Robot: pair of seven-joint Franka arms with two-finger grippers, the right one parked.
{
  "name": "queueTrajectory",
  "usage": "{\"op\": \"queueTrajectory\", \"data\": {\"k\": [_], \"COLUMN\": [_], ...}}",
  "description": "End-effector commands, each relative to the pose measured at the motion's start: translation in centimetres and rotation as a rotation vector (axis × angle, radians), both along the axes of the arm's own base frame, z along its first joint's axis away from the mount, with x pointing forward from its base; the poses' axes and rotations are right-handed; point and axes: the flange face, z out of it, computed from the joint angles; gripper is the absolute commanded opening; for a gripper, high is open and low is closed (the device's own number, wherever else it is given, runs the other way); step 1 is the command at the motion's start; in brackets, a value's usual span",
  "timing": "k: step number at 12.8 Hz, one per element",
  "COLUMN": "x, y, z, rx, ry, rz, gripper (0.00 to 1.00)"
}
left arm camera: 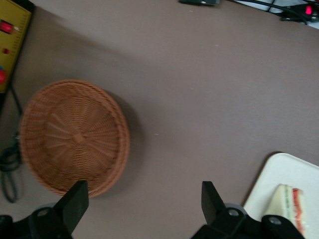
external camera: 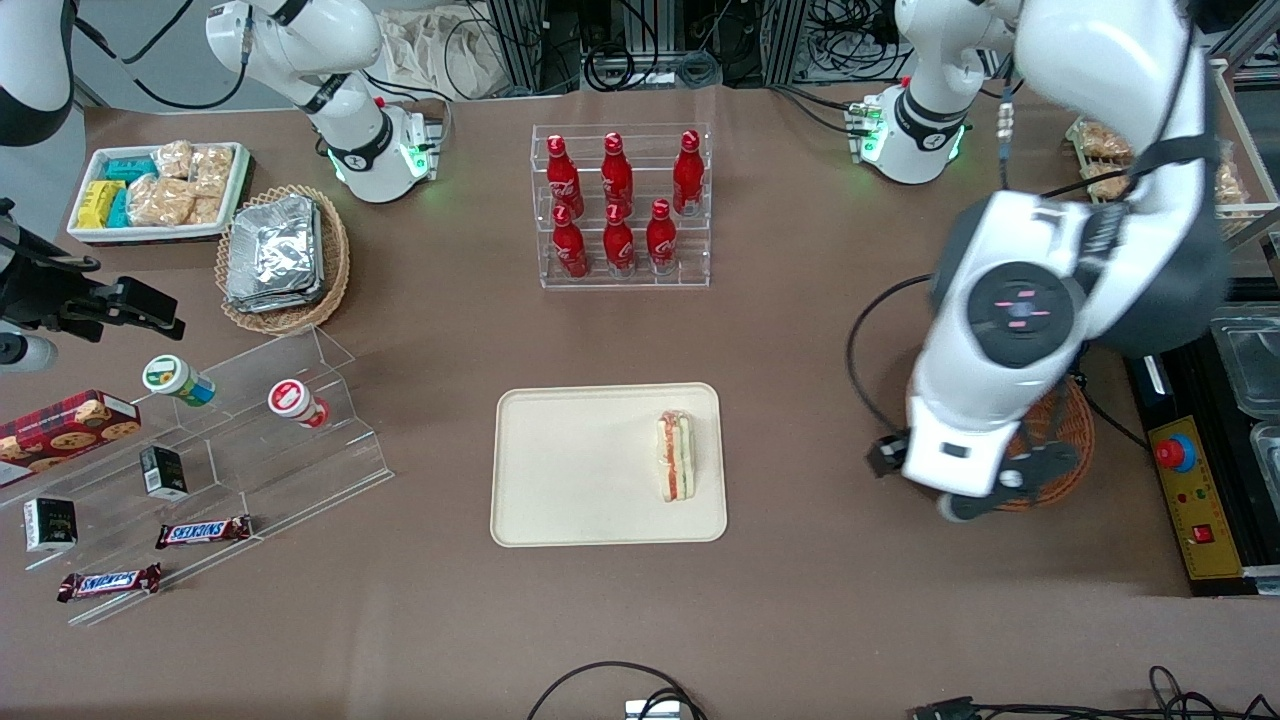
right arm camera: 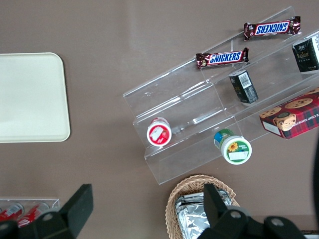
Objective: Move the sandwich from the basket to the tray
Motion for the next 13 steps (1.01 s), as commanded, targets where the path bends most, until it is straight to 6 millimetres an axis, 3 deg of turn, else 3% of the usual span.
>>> {"op": "queueTrajectory", "data": {"k": [1,3,5,9,13], "x": [-1.1,-1.6,-2.0,-2.5,-4.9], "y": [5.1,8.9,11.1,12.2,16.0], "z": [3.8,5.2,6.4,6.9,7.5], "rx": [-0.045,-0.056,-0.088,-0.095,-0.119], "ry": [0.048,0.091,0.103,0.132,0.163], "rz": [-0.083,-0.128,-0.159,-0.210,-0.268], "gripper": [1.00,1.00,1.00,1.00,1.00]}}
